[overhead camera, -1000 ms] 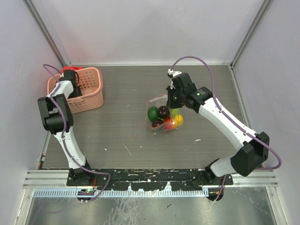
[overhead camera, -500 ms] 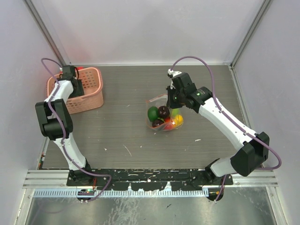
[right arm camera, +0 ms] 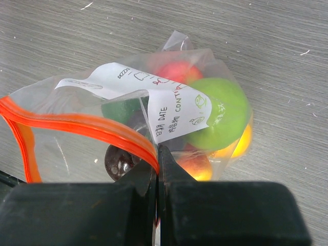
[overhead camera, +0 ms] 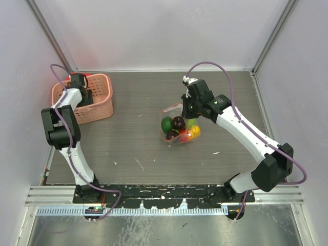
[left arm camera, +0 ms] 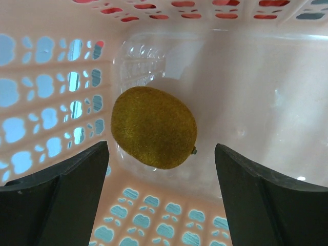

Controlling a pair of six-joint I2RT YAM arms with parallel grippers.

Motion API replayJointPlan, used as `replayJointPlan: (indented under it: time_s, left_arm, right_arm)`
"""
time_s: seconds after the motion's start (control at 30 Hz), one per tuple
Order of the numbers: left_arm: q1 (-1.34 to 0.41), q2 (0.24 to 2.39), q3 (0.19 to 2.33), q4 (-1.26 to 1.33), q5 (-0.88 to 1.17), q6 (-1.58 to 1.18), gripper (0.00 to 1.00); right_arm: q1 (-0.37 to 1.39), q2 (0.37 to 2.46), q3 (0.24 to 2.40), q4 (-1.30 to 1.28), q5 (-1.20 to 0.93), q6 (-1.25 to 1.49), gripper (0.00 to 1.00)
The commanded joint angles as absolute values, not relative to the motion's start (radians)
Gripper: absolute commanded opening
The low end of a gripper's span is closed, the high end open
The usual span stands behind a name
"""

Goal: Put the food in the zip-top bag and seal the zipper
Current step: Pick up the fake fruit from the bin.

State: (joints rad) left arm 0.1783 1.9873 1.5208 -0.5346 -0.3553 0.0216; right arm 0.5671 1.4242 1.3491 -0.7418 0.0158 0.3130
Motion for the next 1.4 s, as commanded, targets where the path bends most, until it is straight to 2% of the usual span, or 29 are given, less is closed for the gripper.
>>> replayJointPlan:
  time_s: [0.0, 0.47, 0.73, 1.1, 1.23, 1.37]
  left_arm:
    - [0.178, 2.021, 1.574, -0.499, -0.378, 0.058, 0.85]
    - [0.178, 2.082, 1.593, -0.511, -0.351, 0.065, 0.81]
    - [0.177, 2.049, 1.581, -0.491, -0.320, 0.070, 0.69]
    - [0.175, 1.972, 1.569, -0.479, -0.286, 0.068, 0.62]
    - [0.172, 1.940, 1.561, -0.478, -0.245, 0.057, 0.50]
    - [0.168, 1.904, 1.556, -0.476, -0.209, 0.040, 0.50]
  right_arm:
    - [0.563, 1.430, 1.390, -0.731, 0.011, 0.316, 0.00]
    - [0.563, 1.445, 1.398, -0.735, 0.005, 0.314, 0.01]
    - [0.563, 1.448, 1.398, -0.735, -0.001, 0.316, 0.00]
    - [0.563, 1.450, 1.405, -0.735, -0.008, 0.321, 0.01]
    - [0.563, 1.450, 1.405, -0.735, -0.007, 0.321, 0.00]
    - [0.563, 1.445, 1.405, -0.734, -0.005, 0.322, 0.00]
